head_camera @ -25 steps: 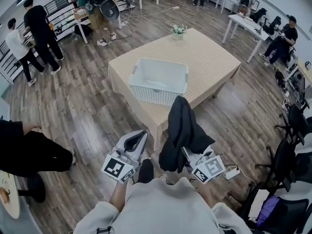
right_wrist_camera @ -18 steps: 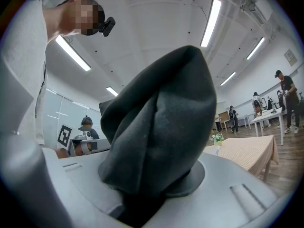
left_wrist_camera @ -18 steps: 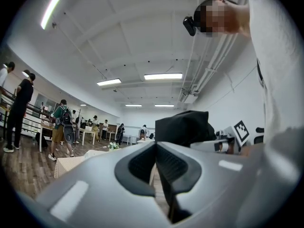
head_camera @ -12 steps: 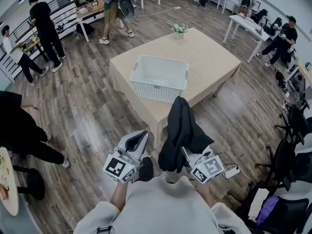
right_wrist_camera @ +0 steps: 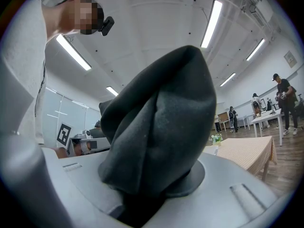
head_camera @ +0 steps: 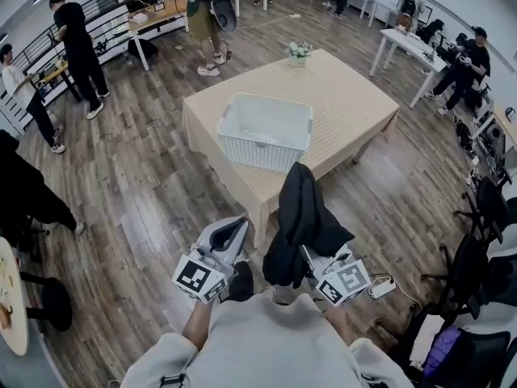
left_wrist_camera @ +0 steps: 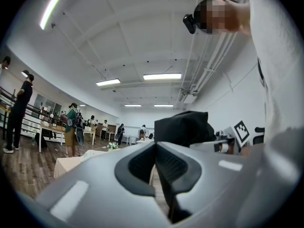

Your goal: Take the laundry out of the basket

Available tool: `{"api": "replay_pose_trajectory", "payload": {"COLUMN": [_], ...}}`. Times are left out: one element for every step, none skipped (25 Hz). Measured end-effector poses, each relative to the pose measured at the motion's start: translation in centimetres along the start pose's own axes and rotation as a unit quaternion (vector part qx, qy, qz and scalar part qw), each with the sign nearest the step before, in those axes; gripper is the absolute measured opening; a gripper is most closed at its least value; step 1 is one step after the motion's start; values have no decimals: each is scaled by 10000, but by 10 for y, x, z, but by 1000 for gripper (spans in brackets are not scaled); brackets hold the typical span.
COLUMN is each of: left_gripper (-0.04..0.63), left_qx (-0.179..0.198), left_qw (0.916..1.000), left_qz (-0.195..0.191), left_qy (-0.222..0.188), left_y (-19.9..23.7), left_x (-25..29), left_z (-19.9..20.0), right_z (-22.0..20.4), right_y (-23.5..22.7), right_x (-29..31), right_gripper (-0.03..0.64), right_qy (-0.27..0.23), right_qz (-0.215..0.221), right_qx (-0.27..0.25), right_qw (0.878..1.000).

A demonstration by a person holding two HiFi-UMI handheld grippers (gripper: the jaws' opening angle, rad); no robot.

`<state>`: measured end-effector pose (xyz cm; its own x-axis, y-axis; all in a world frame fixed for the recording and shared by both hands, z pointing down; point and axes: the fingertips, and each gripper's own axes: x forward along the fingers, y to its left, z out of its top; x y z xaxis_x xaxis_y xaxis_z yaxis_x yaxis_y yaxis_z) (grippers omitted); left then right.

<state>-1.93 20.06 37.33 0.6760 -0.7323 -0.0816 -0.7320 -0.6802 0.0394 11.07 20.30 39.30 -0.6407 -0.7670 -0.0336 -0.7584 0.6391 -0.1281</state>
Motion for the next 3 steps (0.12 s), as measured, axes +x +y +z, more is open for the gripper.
{"api": "replay_pose_trajectory", "payload": {"left_gripper": [11,11,11], "left_qx": [-4,-7,-10], "left_qw": [10000,10000,10000], "left_qz": [-1,-2,-3], "left_qy": [-3,-6,-9], "left_y": [-1,-2,-3], "left_x": [0,0,0], "left_z": [0,-1,-1], "right_z": [0,-1,-1], "right_y": [0,0,0], "right_x": [-1,-2,-3], "right_gripper": [137,136,136], "right_qy": [11,21,30], "right_qz": [-2,-3,-4], "right_qx": [-7,-13,-19], "right_qw": [10000,10000,10000]}}
